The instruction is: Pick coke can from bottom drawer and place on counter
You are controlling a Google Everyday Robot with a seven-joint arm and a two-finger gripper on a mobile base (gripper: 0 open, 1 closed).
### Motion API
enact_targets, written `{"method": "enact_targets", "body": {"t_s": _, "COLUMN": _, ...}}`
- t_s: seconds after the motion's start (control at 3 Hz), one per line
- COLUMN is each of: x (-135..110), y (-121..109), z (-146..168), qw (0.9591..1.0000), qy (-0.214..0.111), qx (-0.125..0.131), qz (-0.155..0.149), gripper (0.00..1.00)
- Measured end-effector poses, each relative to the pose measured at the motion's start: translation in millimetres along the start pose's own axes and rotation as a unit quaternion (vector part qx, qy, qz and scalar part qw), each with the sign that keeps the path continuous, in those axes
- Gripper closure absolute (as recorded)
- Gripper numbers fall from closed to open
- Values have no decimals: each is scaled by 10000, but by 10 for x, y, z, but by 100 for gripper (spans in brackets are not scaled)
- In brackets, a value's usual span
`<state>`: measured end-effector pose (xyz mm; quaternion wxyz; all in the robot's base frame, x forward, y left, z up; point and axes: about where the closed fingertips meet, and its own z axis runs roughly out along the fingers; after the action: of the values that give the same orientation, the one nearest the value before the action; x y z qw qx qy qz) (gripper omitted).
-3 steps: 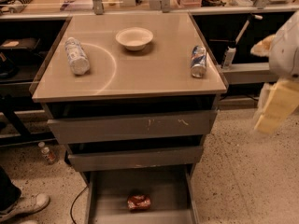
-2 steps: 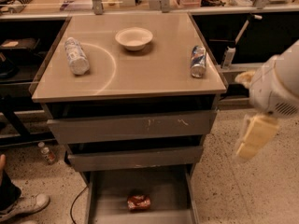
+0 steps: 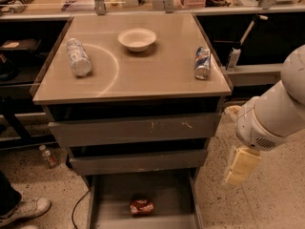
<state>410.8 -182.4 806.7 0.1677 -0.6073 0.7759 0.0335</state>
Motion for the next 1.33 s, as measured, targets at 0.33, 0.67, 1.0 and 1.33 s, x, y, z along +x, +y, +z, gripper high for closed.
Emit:
{"method": "enact_targets", "body": {"t_s": 0.33, "x": -24, "y": 198, "z": 423, "qw": 9992, "qy": -223, "qx": -327, "qz": 66, "gripper": 0}}
{"method": "enact_targets", "body": {"t_s": 0.67, "x": -96, "y": 455, "z": 1202, "qw": 9956, "qy": -514, "qx": -765, "qz": 166, "gripper": 0}}
{"method": "enact_targets", "body": {"t_s": 1.0, "x": -139, "y": 581, "z": 1937, "qw": 9912, "qy": -728, "qx": -1074, "qz": 270, "gripper": 0}}
{"method": "enact_targets", "body": {"t_s": 1.33, "x": -139, "y": 581, "z": 1938, "qw": 9912, "qy": -729, "qx": -1074, "qz": 270, "gripper": 0}}
